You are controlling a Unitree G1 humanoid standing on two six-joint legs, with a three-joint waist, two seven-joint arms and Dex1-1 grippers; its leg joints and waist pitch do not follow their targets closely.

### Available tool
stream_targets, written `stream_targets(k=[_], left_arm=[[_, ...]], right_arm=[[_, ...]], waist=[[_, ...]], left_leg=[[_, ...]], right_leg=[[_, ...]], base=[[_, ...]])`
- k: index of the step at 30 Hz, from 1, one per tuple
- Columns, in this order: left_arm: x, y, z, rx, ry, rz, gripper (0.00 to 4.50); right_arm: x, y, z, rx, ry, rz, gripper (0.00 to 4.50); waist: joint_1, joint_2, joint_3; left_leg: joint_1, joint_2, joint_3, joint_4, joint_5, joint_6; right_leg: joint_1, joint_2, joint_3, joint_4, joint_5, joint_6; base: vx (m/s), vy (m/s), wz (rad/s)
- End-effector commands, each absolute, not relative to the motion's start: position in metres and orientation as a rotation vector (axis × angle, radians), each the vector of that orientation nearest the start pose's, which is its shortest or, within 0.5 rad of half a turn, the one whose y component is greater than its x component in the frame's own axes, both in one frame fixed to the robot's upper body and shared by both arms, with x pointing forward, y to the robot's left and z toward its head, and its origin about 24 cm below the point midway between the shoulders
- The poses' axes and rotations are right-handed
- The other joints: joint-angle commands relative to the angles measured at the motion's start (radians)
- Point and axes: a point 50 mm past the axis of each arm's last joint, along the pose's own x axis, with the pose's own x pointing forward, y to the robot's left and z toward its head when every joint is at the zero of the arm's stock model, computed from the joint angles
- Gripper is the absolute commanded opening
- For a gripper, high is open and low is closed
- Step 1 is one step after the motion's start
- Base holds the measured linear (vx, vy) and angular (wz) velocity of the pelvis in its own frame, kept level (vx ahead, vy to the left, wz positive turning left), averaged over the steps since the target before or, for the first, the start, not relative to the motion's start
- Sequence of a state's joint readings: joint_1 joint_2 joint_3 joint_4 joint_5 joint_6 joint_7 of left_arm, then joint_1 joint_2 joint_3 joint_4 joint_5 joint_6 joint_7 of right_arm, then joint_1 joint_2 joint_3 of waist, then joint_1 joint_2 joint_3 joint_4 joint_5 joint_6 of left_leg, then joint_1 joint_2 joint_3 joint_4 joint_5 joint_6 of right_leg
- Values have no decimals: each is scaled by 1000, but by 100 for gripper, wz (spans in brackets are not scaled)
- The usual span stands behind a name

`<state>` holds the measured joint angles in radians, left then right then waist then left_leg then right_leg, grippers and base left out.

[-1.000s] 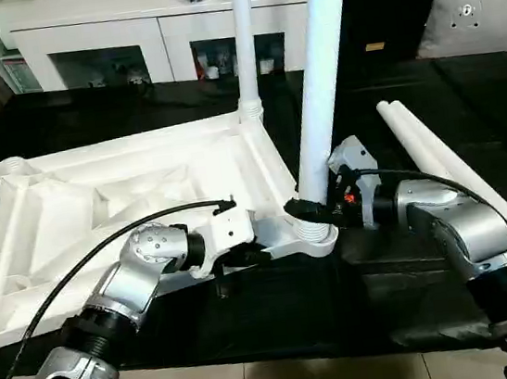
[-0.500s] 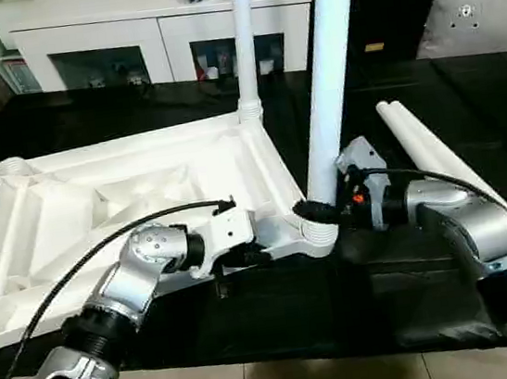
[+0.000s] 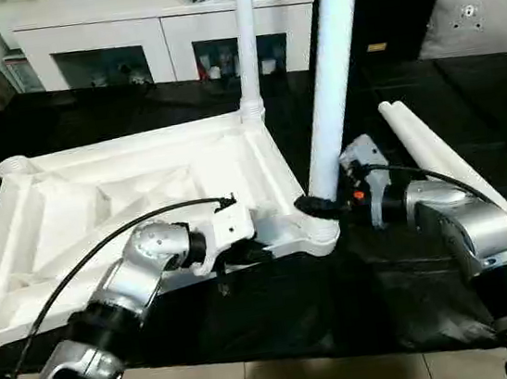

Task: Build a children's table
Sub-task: Insert table leg to table base

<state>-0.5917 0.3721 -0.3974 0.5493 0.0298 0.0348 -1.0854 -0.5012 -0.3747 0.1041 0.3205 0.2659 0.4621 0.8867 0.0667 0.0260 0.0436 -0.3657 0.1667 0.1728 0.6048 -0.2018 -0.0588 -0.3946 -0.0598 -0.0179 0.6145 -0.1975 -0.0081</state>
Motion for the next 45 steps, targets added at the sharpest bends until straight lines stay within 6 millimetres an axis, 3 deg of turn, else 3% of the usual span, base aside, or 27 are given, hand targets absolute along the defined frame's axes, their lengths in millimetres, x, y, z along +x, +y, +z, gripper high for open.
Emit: stream_targets(k=[1, 4, 5, 8, 9, 10, 11, 13, 22, 24, 26, 32, 40, 45], left_arm=[[321, 109, 63, 548, 321, -1320, 0], [320, 109, 62, 550, 331, -1332, 0], [320, 110, 61, 550, 333, -1334, 0], [320, 110, 60, 540, 340, -1336, 0], [320, 110, 60, 539, 341, -1336, 0], [320, 110, 59, 526, 343, -1329, 0], [319, 110, 59, 514, 344, -1324, 0], [319, 110, 59, 508, 344, -1321, 0], [316, 112, 54, 483, 354, -1301, 0], [316, 113, 54, 482, 355, -1297, 0], [316, 113, 53, 482, 357, -1289, 0], [316, 114, 52, 480, 360, -1281, 0], [314, 116, 50, 490, 370, -1281, 0], [314, 117, 50, 501, 375, -1288, 0]], right_arm=[[316, -159, 55, 23, 449, 890, 190], [315, -162, 49, 70, 439, 850, 190], [314, -162, 48, 89, 434, 844, 190], [311, -164, 43, 159, 413, 824, 190], [310, -164, 43, 164, 411, 822, 190], [308, -165, 38, 191, 405, 806, 190], [305, -165, 34, 223, 400, 790, 190], [304, -165, 31, 241, 398, 781, 190], [288, -165, 15, 359, 325, 703, 189], [287, -166, 14, 338, 324, 697, 189], [281, -169, 7, 206, 340, 698, 189], [275, -173, 3, 145, 325, 693, 189], [273, -176, -1, -27, 375, 733, 189], [273, -174, -8, -120, 432, 782, 189]], waist=[[-4, 9, -56], [-4, 16, -57], [-2, 22, -57], [-3, 21, -58], [-1, 27, -58], [-1, 22, -58], [0, 31, -57], [0, 26, -57], [-1, 35, -52], [-2, 38, -51], [-4, 38, -49], [-7, 38, -44], [-11, 40, -45], [-19, 41, -39]], left_leg=[[12, 53, -18, -79, -218, 1], [11, 53, -19, -78, -216, 4], [12, 54, -20, -79, -213, 5], [12, 55, -20, -80, -220, 6], [12, 55, -20, -80, -221, 5], [12, 54, -20, -81, -221, 8], [12, 55, -20, -81, -227, 9], [12, 56, -20, -83, -239, 8], [12, 56, -23, -91, -269, 8], [13, 56, -22, -92, -277, 7], [13, 56, -23, -94, -294, 4], [16, 56, -25, -100, -335, 2], [17, 58, -25, -106, -331, 10], [19, 56, -29, -110, -387, 1]], right_leg=[[46, -74, 34, -73, -133, -252], [47, -74, 34, -72, -121, -256], [47, -74, 33, -71, -116, -257], [47, -73, 32, -71, -113, -259], [47, -74, 32, -71, -111, -259], [49, -73, 31, -71, -106, -261], [46, -76, 33, -73, -115, -262], [47, -75, 32, -75, -127, -261], [43, -77, 33, -85, -219, -236], [40, -77, 34, -89, -238, -228], [38, -77, 33, -92, -272, -216], [33, -79, 36, -102, -370, -188], [37, -78, 36, -103, -319, -197], [33, -80, 35, -113, -430, -170]], base=[[0, 0, 0], [0, 0, 0], [0, 0, 0], [0, 0, 0], [0, 0, 0], [0, 0, 0], [0, 0, 0], [0, 0, 0], [0, 0, 0], [0, 0, 0], [0, 0, 0], [0, 0, 0], [0, 0, 0], [0, 0, 0]])
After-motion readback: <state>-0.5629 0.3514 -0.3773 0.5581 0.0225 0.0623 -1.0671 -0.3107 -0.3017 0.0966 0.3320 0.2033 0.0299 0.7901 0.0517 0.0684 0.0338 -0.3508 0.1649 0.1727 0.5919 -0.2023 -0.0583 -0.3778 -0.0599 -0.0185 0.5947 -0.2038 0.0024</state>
